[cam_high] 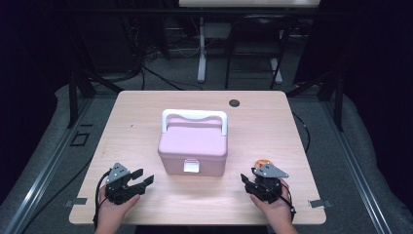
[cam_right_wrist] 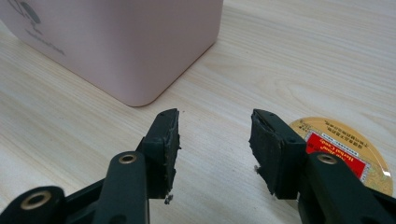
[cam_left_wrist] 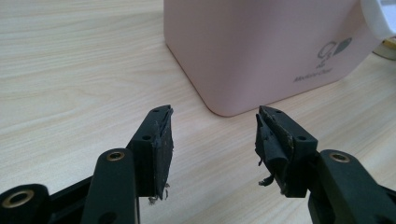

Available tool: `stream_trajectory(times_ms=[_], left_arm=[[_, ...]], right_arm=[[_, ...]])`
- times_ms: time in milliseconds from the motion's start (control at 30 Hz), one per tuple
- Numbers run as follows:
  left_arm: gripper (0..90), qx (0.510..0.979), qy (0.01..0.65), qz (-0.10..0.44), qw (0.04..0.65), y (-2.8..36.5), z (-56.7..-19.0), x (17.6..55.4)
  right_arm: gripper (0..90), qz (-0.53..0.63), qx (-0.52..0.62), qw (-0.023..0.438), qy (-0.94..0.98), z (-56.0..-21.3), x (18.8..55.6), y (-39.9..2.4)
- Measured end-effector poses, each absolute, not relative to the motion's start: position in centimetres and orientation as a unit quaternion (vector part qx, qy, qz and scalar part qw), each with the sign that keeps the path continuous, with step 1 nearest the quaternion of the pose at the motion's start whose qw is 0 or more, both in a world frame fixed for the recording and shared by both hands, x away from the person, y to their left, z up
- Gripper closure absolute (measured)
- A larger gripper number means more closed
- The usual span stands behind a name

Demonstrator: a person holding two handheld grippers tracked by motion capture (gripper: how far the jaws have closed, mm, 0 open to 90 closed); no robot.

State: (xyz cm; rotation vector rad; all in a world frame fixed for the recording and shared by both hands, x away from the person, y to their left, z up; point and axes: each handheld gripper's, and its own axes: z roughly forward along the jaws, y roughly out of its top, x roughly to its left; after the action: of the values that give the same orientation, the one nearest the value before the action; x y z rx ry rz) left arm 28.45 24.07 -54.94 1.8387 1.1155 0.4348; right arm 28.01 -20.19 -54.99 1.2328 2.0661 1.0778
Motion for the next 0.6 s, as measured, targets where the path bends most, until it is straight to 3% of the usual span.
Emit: stream_trajectory(times_ms=[267,367,600], left_arm=[[47.8,0.734,0.465,0.174,0.463,24.5,-54.7,28.3],[47.8,0.729,0.467,0.168,0.471,24.5,-54.4,28.3],[48.5,0.732,0.464,0.166,0.47,24.6,-54.4,28.3]], right_arm=[[51.8,0.402,0.461,0.245,0.753,-54.6,28.6,-20.6],[56.9,0.411,0.466,0.237,0.747,-54.1,28.4,-20.7],[58.4,0.41,0.465,0.235,0.748,-53.8,28.2,-21.0]])
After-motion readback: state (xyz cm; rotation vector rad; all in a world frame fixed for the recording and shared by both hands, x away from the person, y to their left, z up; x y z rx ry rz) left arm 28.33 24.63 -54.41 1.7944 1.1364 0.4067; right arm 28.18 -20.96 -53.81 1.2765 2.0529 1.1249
